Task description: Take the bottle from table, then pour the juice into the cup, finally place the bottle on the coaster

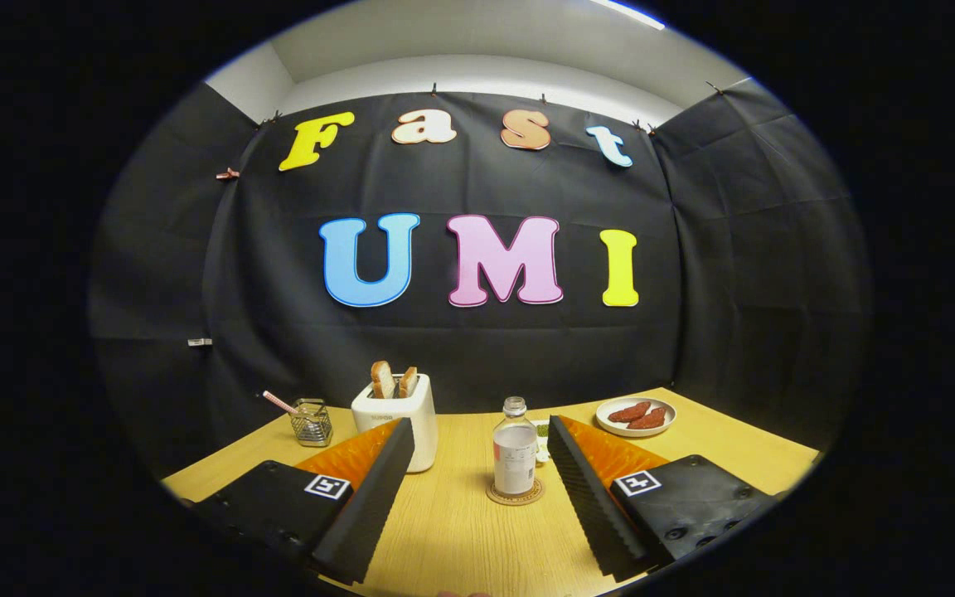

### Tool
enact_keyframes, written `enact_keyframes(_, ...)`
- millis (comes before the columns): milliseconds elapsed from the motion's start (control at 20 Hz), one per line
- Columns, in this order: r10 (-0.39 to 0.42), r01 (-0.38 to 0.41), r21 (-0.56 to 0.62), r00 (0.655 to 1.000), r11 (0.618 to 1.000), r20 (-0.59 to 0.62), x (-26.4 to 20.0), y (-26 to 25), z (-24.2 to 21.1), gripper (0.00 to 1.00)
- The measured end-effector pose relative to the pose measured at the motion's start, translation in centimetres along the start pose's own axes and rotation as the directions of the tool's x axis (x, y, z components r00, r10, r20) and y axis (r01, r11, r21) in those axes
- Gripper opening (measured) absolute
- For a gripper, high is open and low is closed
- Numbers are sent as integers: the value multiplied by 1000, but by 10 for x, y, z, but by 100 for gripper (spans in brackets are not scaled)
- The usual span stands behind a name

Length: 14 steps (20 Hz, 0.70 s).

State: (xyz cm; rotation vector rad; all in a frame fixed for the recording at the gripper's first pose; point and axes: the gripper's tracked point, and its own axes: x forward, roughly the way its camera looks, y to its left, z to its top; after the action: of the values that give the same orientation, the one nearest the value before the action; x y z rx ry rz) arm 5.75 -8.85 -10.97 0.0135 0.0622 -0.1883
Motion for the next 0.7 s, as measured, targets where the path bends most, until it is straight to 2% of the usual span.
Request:
enact_keyframes(100,22,-22,-20,1000,1000,-9,-12,3,17,99)
enact_keyframes(350,132,-133,-35,991,990,-27,-40,22,57,99)
enact_keyframes(550,196,-195,55,981,979,-12,-62,34,84,99)
enact_keyframes(700,216,-215,77,976,974,-8,-74,28,101,99)
